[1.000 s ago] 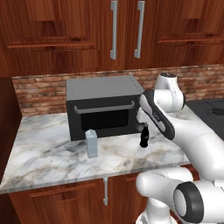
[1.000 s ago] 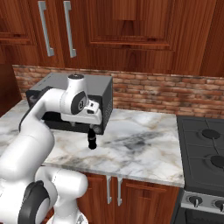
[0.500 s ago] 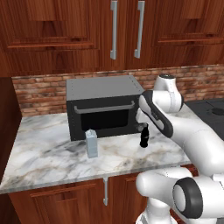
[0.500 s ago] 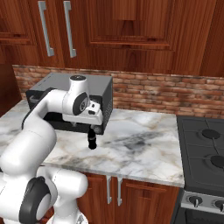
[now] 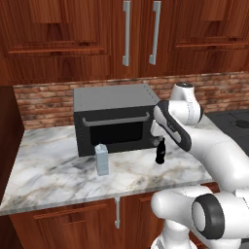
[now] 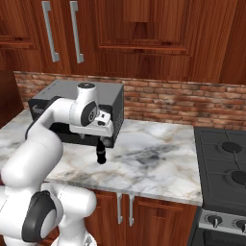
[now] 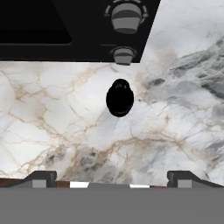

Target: Move the drinks to the dining counter.

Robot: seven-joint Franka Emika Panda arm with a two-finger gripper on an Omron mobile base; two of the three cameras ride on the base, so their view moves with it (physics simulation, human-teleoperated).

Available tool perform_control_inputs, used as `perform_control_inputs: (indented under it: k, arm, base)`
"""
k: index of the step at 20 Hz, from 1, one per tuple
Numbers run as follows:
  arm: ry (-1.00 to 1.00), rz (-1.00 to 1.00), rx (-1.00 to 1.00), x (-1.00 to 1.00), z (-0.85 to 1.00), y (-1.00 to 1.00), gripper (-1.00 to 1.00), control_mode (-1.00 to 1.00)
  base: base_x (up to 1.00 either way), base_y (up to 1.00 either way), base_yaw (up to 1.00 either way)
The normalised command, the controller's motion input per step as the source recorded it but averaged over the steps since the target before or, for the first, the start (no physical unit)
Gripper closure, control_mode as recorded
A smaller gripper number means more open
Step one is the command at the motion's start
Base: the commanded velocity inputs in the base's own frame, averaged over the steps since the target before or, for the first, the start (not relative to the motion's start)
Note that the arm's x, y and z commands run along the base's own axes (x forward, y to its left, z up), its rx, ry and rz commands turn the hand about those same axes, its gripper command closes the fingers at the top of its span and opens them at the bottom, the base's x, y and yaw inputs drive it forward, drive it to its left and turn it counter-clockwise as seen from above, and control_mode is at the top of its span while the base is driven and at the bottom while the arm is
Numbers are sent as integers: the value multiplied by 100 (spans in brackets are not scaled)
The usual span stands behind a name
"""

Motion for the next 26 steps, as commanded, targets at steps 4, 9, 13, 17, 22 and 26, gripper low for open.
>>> perform_control_inputs:
  k: [4,9,13,17,22,26]
  arm:
    - [0,0,0,14,-7,0,-100,-100]
    - [0,0,0,13,-11,0,-100,-100]
    - [0,0,0,13,-12,0,-100,-100]
    - [0,0,0,12,-14,0,-100,-100]
    - [0,0,0,7,-12,0,-100,-100]
    - [0,0,0,9,-11,0,-100,-100]
  base:
    - [0,0,0]
    - [0,0,0]
    - [0,0,0]
    - [0,0,0]
    - [0,0,0]
    - [0,0,0]
